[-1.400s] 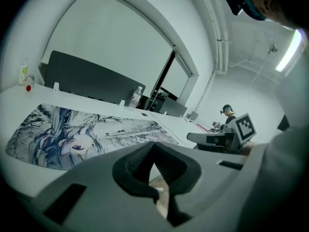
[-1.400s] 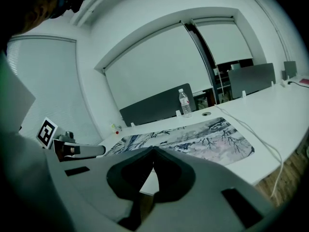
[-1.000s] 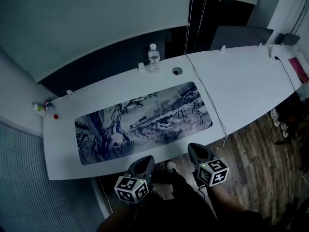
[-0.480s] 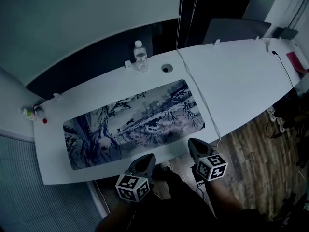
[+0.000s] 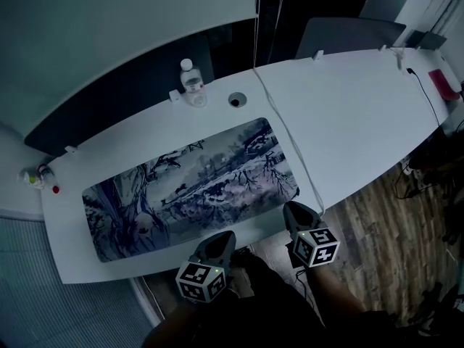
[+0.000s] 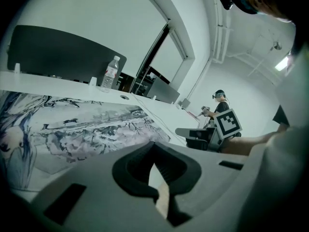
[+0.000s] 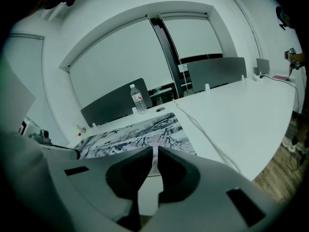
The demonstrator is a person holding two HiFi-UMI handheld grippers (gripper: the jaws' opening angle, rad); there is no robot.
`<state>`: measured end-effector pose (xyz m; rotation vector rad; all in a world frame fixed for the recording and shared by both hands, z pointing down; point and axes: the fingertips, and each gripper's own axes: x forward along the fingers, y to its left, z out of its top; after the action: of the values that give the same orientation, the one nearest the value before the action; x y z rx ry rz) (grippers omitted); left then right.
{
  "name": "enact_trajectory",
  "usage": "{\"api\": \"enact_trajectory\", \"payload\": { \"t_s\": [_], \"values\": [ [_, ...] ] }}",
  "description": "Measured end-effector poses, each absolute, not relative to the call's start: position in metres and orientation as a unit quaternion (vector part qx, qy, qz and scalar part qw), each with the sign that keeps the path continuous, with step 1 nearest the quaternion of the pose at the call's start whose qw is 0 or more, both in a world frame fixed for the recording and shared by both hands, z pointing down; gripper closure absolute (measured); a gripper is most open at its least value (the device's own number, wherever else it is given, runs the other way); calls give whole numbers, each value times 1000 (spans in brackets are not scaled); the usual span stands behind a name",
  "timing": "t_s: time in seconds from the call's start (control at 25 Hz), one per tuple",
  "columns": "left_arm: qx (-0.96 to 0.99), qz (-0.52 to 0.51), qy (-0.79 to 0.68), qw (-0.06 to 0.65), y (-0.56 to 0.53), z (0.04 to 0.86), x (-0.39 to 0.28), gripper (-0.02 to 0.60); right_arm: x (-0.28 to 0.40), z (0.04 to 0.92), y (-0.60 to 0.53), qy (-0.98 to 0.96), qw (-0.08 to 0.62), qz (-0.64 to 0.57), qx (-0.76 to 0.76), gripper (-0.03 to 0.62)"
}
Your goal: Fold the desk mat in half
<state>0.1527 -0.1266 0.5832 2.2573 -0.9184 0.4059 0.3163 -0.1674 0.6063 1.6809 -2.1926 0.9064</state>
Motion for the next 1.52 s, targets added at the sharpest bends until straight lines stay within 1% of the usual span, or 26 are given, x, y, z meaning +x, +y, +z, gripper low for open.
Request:
{"api": "enact_trajectory", "payload": {
  "t_s": [0.12,0.16,0.2,0.28,0.44,0.48,0.56,0.76,1.04,1.08,1.2,1.28,1.32,1.52],
  "values": [
    [862,158,-349,331,-134,585,160,575,326,611,-176,-744,129,298,584,564],
    [862,159,-349,332,-137,586,161,575,328,613,-179,-743,135,295,586,534],
    [861,159,-349,333,-139,586,163,575,329,616,-181,-742,140,294,586,492],
    [860,160,-350,334,-144,587,165,575,333,623,-186,-738,151,297,587,475],
    [859,160,-352,336,-151,586,168,575,341,643,-193,-727,209,286,588,406],
    [858,160,-353,336,-152,585,168,575,343,649,-194,-723,221,286,589,381],
    [857,159,-358,335,-153,581,165,575,347,659,-195,-714,242,292,588,361],
    [850,154,-378,332,-159,574,151,575,354,679,-201,-695,269,316,588,361],
    [841,146,-398,335,-167,571,137,575,351,680,-204,-696,280,293,592,363],
    [841,144,-400,335,-167,570,136,575,348,680,-204,-700,283,291,588,380],
    [840,139,-405,333,-169,568,131,575,337,680,-203,-708,287,294,574,473],
    [840,136,-408,331,-171,567,127,575,332,680,-203,-708,290,297,571,520],
    [840,134,-409,330,-171,566,125,575,331,680,-203,-707,290,299,572,534],
    [835,129,-420,332,-167,563,113,575,329,672,-203,-710,275,305,572,545]
  ]
}}
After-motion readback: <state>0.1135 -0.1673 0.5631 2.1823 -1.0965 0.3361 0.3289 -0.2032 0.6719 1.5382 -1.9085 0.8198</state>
